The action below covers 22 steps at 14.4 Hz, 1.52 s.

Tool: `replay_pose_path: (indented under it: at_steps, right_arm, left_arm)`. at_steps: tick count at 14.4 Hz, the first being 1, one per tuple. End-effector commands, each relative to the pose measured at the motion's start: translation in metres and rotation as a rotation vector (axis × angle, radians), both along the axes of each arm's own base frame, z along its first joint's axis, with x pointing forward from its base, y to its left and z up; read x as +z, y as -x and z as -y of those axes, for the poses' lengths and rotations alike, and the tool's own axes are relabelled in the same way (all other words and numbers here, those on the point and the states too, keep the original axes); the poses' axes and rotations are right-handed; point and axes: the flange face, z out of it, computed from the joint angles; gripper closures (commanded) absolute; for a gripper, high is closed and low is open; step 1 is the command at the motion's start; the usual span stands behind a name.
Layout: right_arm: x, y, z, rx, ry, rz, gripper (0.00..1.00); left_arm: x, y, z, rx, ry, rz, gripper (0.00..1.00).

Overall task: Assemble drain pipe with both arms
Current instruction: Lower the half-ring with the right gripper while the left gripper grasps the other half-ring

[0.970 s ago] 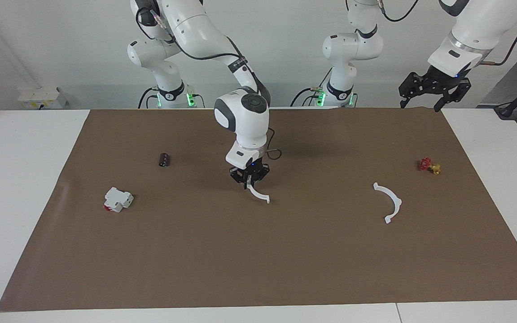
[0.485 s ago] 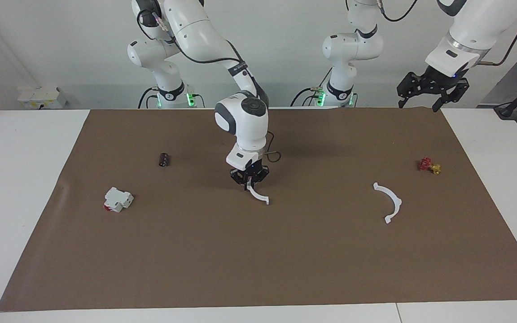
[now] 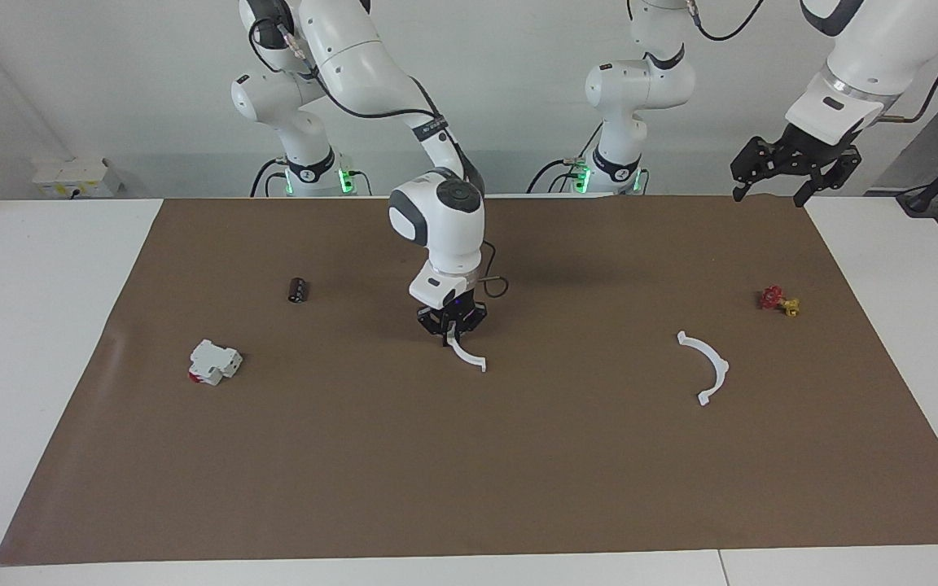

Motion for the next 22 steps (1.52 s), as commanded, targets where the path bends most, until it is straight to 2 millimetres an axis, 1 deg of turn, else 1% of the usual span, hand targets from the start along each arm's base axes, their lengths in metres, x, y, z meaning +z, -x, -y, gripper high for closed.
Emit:
replay_pose_path:
  at_steps: [1, 2, 3, 7, 9, 10, 11, 12, 13, 14, 15, 16, 17, 18, 19, 20, 22]
  right_arm:
    - [-0.003, 0.006, 0.002, 0.039, 0.017, 0.015, 1.00]
    - [-0.003, 0.006, 0.002, 0.039, 0.018, 0.013, 1.00]
    - [-0.003, 0.006, 0.003, 0.035, 0.017, 0.014, 1.00]
    - [-0.004, 0.005, 0.005, 0.003, 0.010, 0.006, 1.00]
    - [-0.005, 0.005, 0.006, -0.006, 0.009, 0.005, 1.00]
    - [-0.004, 0.005, 0.006, -0.007, 0.007, 0.007, 0.88]
    - [-0.005, 0.005, 0.006, -0.005, 0.006, 0.007, 0.41]
    - [-0.005, 0.005, 0.006, -0.008, 0.006, 0.007, 0.00]
    - [-0.004, 0.005, 0.006, -0.011, 0.006, 0.008, 0.00]
    - [-0.004, 0.004, 0.006, -0.016, 0.005, 0.008, 0.00]
    - [0.000, 0.003, 0.004, -0.017, 0.000, 0.013, 0.00]
    - [0.008, 0.002, 0.003, -0.030, -0.008, 0.022, 0.00]
    - [0.024, -0.002, 0.006, -0.049, -0.026, 0.043, 0.00]
    - [0.048, -0.013, 0.018, -0.074, -0.046, 0.071, 0.00]
    - [0.068, -0.022, 0.035, -0.107, -0.056, 0.085, 0.00]
    - [0.093, -0.026, 0.052, -0.136, -0.061, 0.096, 0.00]
    - [0.136, -0.034, 0.094, -0.197, -0.048, 0.094, 0.00]
  left_arm:
    - [-0.026, 0.006, -0.004, 0.000, -0.011, 0.046, 0.00]
    - [-0.036, 0.000, -0.004, 0.002, -0.009, 0.054, 0.00]
    - [-0.050, -0.007, -0.004, 0.003, -0.009, 0.068, 0.00]
    - [-0.118, -0.040, -0.006, 0.007, -0.009, 0.093, 0.00]
    - [-0.145, -0.053, -0.006, 0.001, -0.009, 0.105, 0.00]
    - [-0.161, -0.056, -0.006, -0.004, -0.009, 0.110, 0.00]
    - [-0.180, -0.059, -0.006, -0.003, -0.009, 0.122, 0.00]
    - [-0.192, -0.061, -0.006, -0.001, -0.009, 0.140, 0.00]
    - [-0.202, -0.064, -0.006, -0.001, -0.009, 0.140, 0.00]
    - [-0.216, -0.069, -0.007, 0.001, -0.008, 0.125, 0.00]
    - [-0.227, -0.074, -0.008, 0.004, -0.007, 0.131, 0.00]
    - [-0.243, -0.078, -0.011, 0.011, -0.007, 0.136, 0.01]
    - [-0.256, -0.082, -0.017, 0.020, -0.008, 0.137, 0.01]
    - [-0.266, -0.085, -0.021, 0.025, -0.009, 0.139, 0.02]
    - [-0.277, -0.087, -0.028, 0.036, -0.009, 0.136, 0.05]
    - [-0.288, -0.090, -0.032, 0.041, -0.010, 0.134, 0.05]
    - [-0.311, -0.094, -0.036, 0.048, -0.010, 0.140, 0.07]
